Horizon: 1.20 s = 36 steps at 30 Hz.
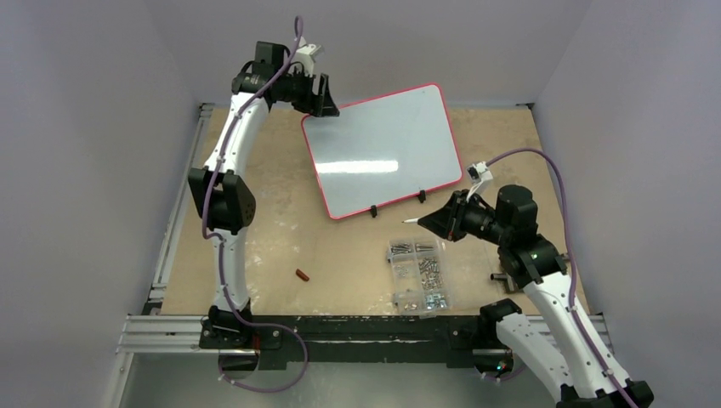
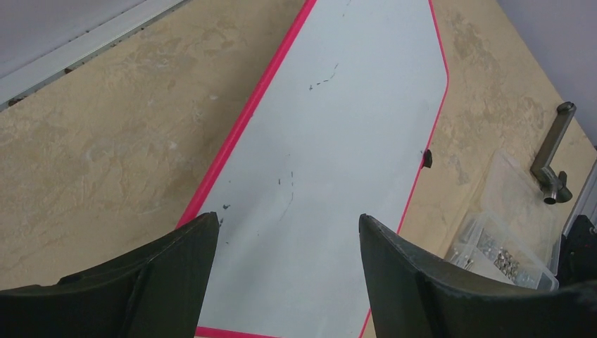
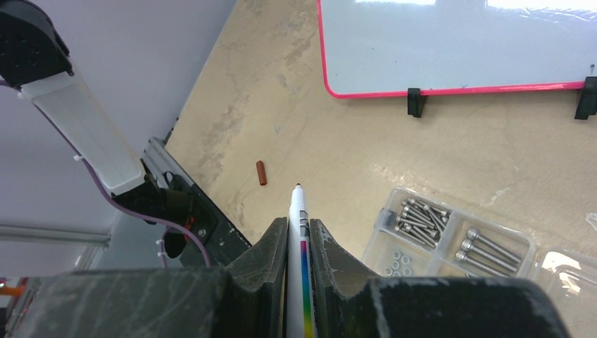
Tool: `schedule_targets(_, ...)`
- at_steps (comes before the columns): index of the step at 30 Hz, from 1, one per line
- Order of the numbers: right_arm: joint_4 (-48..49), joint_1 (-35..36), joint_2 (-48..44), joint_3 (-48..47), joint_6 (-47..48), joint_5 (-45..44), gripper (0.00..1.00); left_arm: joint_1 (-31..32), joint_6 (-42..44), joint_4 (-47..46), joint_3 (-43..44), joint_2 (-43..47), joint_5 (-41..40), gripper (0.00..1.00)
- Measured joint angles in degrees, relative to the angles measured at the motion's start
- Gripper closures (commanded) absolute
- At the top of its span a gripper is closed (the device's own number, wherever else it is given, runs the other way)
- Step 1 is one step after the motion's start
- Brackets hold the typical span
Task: Write a sentence on the whiteboard
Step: Hold the whiteboard on the whiteboard stand.
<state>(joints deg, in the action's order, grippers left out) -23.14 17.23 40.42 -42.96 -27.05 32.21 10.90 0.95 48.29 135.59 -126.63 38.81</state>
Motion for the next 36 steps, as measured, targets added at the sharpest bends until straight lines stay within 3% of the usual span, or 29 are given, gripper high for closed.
schedule_targets(13, 3.76, 0.00, 1.55, 0.15, -3.45, 0.92, 1.00, -3.48, -0.46, -6.69, 2.47, -6.56, 6.49, 0.27)
schedule_targets(24, 5.42, 0.00, 2.38, 0.52, -5.51, 0.92, 1.00, -4.09, -4.20, -10.60, 3.28, -11.34, 10.73, 0.47)
schedule_targets(36, 6.12, 0.00, 2.45, 1.62, -6.36, 0.96, 1.00, -4.09, -6.34, -12.13, 3.28, -12.07, 16.09, 0.56)
